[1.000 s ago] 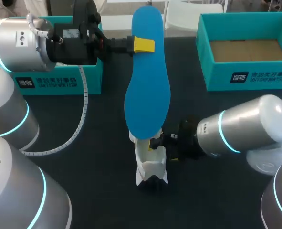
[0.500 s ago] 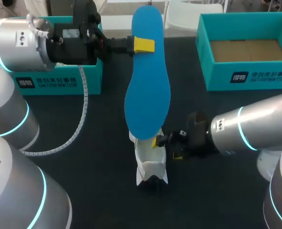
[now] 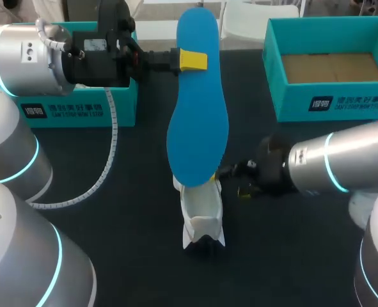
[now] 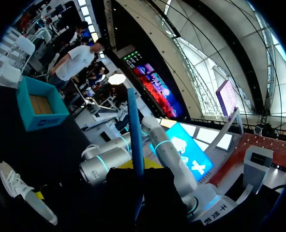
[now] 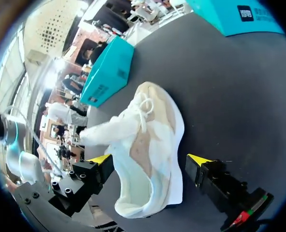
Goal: Take the shoe out of the shoebox, open the shoe tongue, remove and reinsert the insole, then place the shoe into the shoebox
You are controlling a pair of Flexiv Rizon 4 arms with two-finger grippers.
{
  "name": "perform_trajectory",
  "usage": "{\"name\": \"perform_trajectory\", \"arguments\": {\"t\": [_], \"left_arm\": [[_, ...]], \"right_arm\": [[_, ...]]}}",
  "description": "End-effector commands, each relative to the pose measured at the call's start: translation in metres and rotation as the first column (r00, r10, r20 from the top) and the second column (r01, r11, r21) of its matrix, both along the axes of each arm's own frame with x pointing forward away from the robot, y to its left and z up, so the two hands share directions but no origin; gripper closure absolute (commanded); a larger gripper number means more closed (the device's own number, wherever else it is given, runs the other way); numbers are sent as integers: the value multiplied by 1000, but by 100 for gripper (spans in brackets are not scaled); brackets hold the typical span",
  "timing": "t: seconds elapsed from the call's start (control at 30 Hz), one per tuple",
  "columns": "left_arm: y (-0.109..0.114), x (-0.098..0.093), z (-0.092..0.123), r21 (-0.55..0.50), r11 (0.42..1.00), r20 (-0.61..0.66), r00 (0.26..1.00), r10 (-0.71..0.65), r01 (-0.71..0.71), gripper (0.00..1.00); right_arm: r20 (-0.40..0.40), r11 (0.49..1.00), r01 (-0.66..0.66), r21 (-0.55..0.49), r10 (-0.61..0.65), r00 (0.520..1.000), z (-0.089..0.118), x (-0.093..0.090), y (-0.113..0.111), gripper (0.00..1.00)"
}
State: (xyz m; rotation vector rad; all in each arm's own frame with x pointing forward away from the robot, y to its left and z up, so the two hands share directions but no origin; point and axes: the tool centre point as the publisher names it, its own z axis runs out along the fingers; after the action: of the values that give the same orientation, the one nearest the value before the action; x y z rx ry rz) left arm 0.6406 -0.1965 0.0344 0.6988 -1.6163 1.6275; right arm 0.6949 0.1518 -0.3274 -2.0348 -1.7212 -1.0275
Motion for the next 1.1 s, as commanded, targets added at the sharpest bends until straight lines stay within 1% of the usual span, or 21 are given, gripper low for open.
{"name": "perform_trajectory", "arguments": {"t": [0.03, 0.07, 0.23, 0.37, 0.47, 0.53, 0.6, 0.77, 0.83, 0.9, 0.97, 1.03, 1.1], "left_arm": [[-2, 0, -1, -1, 1000, 0, 1000, 1, -1, 100], [-2, 0, -1, -1, 1000, 0, 1000, 1, -1, 100], [-2, 0, -1, -1, 1000, 0, 1000, 1, -1, 100], [-2, 0, -1, -1, 1000, 0, 1000, 1, -1, 100], [-2, 0, -1, -1, 1000, 0, 1000, 1, -1, 100], [-2, 0, -1, -1, 1000, 0, 1000, 1, -1, 100], [-2, 0, -1, -1, 1000, 0, 1000, 1, -1, 100], [-2, 0, -1, -1, 1000, 0, 1000, 1, -1, 100], [-2, 0, -1, -1, 1000, 0, 1000, 1, -1, 100], [-2, 0, -1, -1, 1000, 0, 1000, 1, -1, 100], [-2, 0, -1, -1, 1000, 0, 1000, 1, -1, 100], [-2, 0, -1, -1, 1000, 0, 1000, 1, -1, 100], [-2, 0, -1, -1, 1000, 0, 1000, 1, -1, 100]], "right_arm": [[-195, 993, -98, -62, 84, 977, 32, 7, -26, 0], [-193, 996, -70, -63, 57, 980, 32, 8, -29, 0], [-188, 989, 30, -146, -58, 980, 37, 17, -45, 0], [-231, 981, 67, -181, -109, 967, 42, 19, -53, 0], [-266, 980, 86, -181, -133, 955, 47, 18, -58, 0], [-313, 977, 82, -196, -141, 939, 50, 16, -60, 0], [-360, 978, 48, -202, -120, 925, 55, 14, -62, 0], [-420, 987, -12, -159, -56, 906, 68, 8, -66, 0], [-419, 992, -22, -127, -33, 907, 71, 6, -69, 0], [-423, 995, -54, -80, 15, 906, 75, 6, -68, 0], [-425, 994, -79, -79, 38, 905, 78, 8, -68, 0], [-412, 993, -100, -67, 63, 909, 82, 10, -67, 0], [-390, 992, -125, -30, 103, 915, 86, 13, -64, 0]]}}
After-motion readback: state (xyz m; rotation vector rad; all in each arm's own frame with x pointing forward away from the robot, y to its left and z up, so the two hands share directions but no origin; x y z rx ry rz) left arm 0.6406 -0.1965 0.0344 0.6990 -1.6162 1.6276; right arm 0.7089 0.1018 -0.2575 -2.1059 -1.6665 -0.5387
